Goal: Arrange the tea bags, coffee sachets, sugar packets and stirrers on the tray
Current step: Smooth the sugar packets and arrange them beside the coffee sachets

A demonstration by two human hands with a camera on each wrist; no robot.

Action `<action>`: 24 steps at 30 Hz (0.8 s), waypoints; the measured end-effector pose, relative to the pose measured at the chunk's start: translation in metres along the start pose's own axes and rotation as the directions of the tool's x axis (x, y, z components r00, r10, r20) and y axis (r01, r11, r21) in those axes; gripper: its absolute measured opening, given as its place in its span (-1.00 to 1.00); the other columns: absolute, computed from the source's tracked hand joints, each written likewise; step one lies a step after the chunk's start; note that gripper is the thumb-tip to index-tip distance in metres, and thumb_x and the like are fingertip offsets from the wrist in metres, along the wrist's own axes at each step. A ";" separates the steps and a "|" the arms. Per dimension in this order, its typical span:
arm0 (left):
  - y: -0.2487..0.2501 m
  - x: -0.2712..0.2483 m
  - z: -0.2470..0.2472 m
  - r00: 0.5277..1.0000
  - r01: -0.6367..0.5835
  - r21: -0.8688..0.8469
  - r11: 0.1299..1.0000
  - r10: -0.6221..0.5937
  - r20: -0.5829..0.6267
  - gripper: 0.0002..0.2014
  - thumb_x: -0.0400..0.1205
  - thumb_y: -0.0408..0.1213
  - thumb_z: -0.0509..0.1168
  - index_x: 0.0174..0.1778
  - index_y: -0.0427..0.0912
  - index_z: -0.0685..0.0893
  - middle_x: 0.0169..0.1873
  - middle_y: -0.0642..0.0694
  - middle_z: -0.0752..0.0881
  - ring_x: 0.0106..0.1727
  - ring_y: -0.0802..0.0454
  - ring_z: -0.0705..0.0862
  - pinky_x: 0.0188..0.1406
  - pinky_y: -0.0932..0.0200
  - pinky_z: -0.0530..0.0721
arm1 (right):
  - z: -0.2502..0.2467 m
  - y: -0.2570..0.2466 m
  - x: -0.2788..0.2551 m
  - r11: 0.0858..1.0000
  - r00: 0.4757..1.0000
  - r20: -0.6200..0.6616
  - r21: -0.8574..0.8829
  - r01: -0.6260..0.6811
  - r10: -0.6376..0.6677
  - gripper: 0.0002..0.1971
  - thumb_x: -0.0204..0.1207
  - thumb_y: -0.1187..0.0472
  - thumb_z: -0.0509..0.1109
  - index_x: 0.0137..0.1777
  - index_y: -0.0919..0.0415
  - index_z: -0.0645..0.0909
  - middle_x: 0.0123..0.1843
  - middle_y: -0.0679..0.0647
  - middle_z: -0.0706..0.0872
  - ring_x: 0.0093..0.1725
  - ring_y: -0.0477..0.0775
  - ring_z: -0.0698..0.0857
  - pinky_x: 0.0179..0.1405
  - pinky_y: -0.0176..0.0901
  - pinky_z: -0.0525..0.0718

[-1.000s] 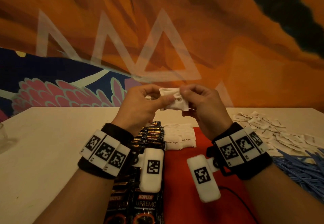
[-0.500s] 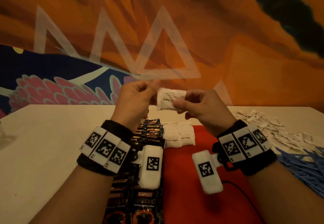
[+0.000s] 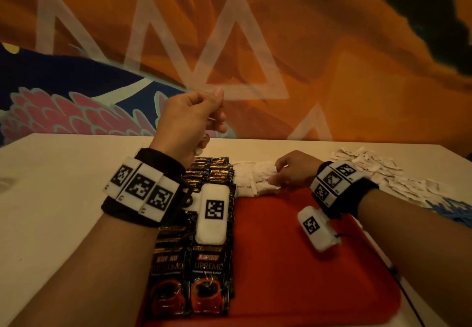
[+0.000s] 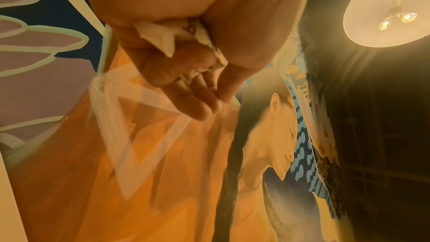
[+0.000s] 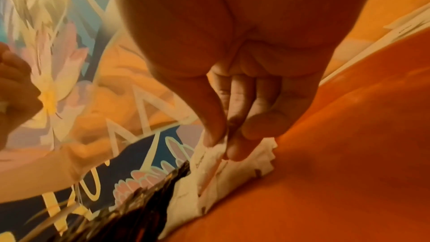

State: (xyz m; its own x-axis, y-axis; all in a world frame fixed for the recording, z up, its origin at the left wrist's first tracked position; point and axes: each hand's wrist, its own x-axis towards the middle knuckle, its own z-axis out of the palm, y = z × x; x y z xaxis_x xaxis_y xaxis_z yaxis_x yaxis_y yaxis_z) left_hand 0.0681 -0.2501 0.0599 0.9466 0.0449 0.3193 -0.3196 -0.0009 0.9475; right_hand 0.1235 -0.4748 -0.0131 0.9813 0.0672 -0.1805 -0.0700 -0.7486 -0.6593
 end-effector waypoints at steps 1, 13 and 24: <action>0.000 0.000 0.000 1.000 -0.002 0.001 1.000 0.002 0.000 -0.76 0.73 -0.06 0.30 -0.08 -0.15 0.70 -0.38 0.01 0.69 -0.37 0.08 0.68 -0.66 0.29 0.35 | 0.002 -0.002 0.000 0.999 1.000 -0.003 -0.040 -0.010 0.009 -0.67 0.48 0.21 0.59 -0.42 0.16 0.53 -0.39 0.11 0.61 -0.37 0.04 0.59 -0.32 -0.17 0.58; 0.004 -0.001 -0.004 1.000 -0.022 -0.012 1.000 0.022 -0.004 -0.78 0.73 -0.07 0.32 -0.14 -0.12 0.70 -0.39 0.03 0.69 -0.39 0.10 0.68 -0.65 0.23 0.31 | 0.009 -0.012 0.000 0.875 0.996 -0.039 -0.476 -0.090 0.081 -0.52 0.48 0.01 0.57 0.32 0.23 0.65 0.26 0.12 0.73 0.23 0.16 0.70 0.10 -0.11 0.66; 0.002 0.000 -0.003 1.000 -0.012 -0.007 1.000 0.012 -0.006 -0.79 0.71 -0.06 0.35 -0.14 -0.11 0.71 -0.39 0.02 0.71 -0.39 0.09 0.68 -0.66 0.24 0.30 | 0.014 -0.018 -0.007 0.816 0.940 -0.024 -0.505 0.282 -0.339 -0.82 0.37 0.15 0.64 -0.15 0.01 0.67 -0.26 -0.18 0.60 -0.24 -0.15 0.58 -0.36 -0.31 0.45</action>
State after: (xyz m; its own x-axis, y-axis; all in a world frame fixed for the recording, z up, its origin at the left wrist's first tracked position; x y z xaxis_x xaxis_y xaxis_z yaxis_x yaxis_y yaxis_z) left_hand 0.0675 -0.2470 0.0621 0.9424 0.0504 0.3306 -0.3313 0.0060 0.9435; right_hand 0.1155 -0.4530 -0.0099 0.9508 0.3014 0.0715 0.3098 -0.9250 -0.2202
